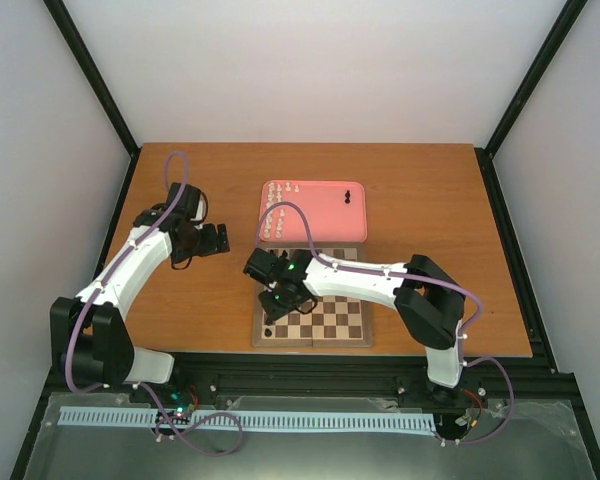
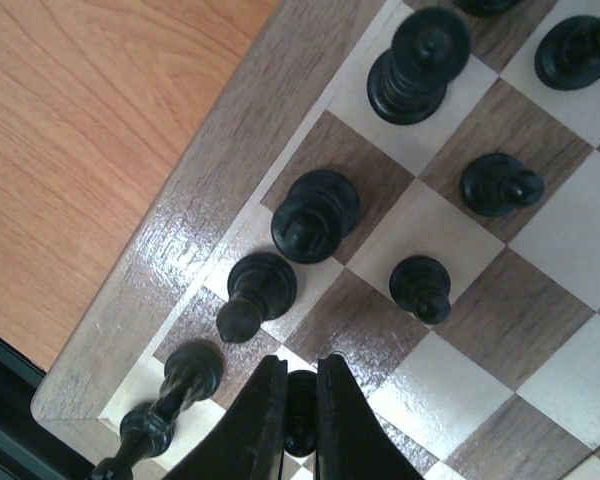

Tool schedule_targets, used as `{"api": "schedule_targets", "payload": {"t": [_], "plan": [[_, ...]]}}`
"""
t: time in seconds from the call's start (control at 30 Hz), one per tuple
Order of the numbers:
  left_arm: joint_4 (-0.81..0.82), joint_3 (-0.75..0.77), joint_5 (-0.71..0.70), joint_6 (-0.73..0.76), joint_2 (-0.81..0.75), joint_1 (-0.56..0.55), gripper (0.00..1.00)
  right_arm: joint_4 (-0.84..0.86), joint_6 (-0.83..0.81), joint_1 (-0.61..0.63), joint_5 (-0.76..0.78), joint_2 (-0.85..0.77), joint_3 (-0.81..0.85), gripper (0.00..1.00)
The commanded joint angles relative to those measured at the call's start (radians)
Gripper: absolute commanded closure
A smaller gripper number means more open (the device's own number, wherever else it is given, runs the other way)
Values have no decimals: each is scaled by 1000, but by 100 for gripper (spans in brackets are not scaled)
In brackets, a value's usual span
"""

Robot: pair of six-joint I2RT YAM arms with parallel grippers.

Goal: Set up the chess pieces on the board
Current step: Place the chess piece on the chessboard.

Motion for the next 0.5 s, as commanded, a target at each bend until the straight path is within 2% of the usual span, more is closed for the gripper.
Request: {"api": "schedule_targets", "payload": {"t": [0.0, 0.47], "plan": [[19, 0, -3, 16, -21, 3, 0, 2, -17, 10, 19, 30, 45, 96], [21, -7, 6, 19, -20, 3, 0, -49, -16, 8, 70, 54, 74, 94]]}}
